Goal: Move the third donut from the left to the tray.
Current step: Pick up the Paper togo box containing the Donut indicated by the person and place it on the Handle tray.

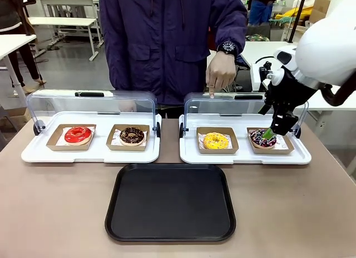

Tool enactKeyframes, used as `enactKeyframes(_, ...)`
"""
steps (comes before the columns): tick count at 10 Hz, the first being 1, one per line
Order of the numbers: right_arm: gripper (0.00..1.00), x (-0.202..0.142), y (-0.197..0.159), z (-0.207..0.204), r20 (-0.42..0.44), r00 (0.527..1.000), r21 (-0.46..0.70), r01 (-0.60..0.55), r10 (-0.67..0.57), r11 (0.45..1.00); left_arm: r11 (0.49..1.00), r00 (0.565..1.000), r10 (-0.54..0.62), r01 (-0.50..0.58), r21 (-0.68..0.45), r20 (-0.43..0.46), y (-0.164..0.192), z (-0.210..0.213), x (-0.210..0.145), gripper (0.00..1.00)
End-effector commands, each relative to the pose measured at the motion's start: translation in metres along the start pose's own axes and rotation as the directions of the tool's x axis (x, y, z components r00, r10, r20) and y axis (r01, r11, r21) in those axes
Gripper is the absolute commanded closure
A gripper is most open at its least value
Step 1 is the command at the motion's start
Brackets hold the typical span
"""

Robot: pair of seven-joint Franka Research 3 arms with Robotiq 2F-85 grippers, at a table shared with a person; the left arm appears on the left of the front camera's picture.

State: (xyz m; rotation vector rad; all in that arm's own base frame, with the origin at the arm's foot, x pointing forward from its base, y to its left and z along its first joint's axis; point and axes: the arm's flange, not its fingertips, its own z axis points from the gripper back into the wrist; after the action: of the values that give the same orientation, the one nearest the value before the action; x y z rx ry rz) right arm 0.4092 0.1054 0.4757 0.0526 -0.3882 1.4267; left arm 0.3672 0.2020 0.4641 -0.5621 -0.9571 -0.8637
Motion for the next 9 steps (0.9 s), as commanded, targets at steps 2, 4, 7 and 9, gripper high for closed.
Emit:
enactKeyframes(2, 0.0, 0.019, -0.022, -0.023, -0.041, 0.999, 0.024, -0.01, 0.011, 1.0, 1.0, 1.0, -0.009, 0.009, -0.008, 0.004, -0.001, 0.001, 0.001, 0.0)
enactKeyframes(4, 0.0, 0.033, -0.029, -0.049, -0.102, 0.993, 0.043, -0.059, 0.063, 0.997, 1.0, 1.0, -0.009, 0.009, -0.008, 0.004, -0.001, 0.001, 0.001, 0.0)
enactKeyframes(7, 0.0, 0.04, -0.039, -0.086, -0.151, 0.986, 0.049, -0.063, 0.07, 0.997, 1.0, 1.0, -0.009, 0.009, -0.008, 0.004, -0.001, 0.001, 0.001, 0.0)
enactKeyframes(9, 0.0, 0.044, -0.05, -0.106, -0.159, 0.984, 0.053, -0.077, 0.084, 0.996, 1.0, 1.0, -0.009, 0.009, -0.008, 0.004, -0.001, 0.001, 0.001, 0.0)
